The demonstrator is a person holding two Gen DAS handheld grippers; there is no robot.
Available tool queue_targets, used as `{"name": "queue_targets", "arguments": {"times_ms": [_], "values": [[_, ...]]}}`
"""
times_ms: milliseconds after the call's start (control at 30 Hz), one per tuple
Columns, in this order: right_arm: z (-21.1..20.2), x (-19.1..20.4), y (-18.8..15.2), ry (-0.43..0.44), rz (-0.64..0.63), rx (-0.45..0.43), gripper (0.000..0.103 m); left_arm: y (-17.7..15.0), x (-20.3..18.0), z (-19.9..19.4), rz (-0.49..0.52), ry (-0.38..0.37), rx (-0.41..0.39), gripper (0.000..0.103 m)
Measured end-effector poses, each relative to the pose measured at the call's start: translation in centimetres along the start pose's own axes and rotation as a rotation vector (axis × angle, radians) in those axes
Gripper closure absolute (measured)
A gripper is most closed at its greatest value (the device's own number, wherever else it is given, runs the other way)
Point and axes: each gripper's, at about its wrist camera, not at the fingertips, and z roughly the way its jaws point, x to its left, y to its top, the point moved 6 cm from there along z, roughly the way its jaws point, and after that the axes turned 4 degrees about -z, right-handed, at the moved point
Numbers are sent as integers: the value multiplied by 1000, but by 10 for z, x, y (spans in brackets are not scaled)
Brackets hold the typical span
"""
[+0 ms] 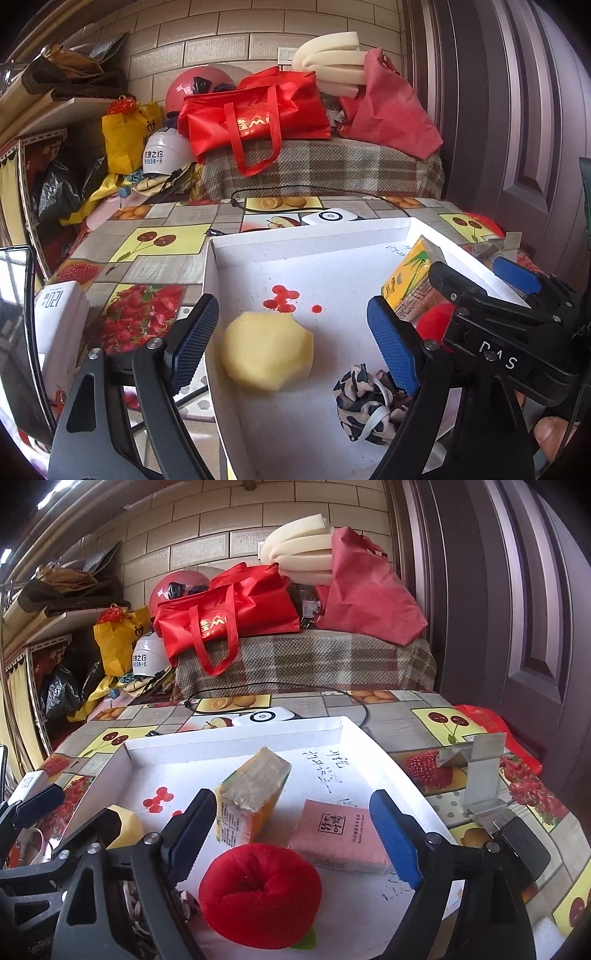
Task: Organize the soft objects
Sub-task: 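Open right tool to drop the yellow tissue pack into the box, then move left tool to pink plush ball while right tool approaches white foam block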
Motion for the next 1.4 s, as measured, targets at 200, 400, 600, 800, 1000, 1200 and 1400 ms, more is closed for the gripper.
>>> {"name": "queue_targets", "arguments": {"times_ms": [200,400,600,800,1000,1200,1400], "values": [[-1,-9,-1,-16,41,0,5,1,5,-1,-22,-1,-5,0],[-4,-12,-1,-36,54,-13,0,1,2,-6,-4,5,-34,0],[-7,-12,0,-42,51,-26,0,2,2,-7,-5,3,-40,0],[-15,-12,2,-47,45,-70,0,8,16,-32,-75,-53,-145,0],[-24,-19,1,-61,71,-96,0,5,49,-39,-204,-86,-122,0],[-40,-18,-3,-77,46,-125,0,-9,72,-47,-271,-139,-60,0],[-54,-28,-12,-91,72,-116,0,-22,67,-74,-214,-196,-47,0]]}}
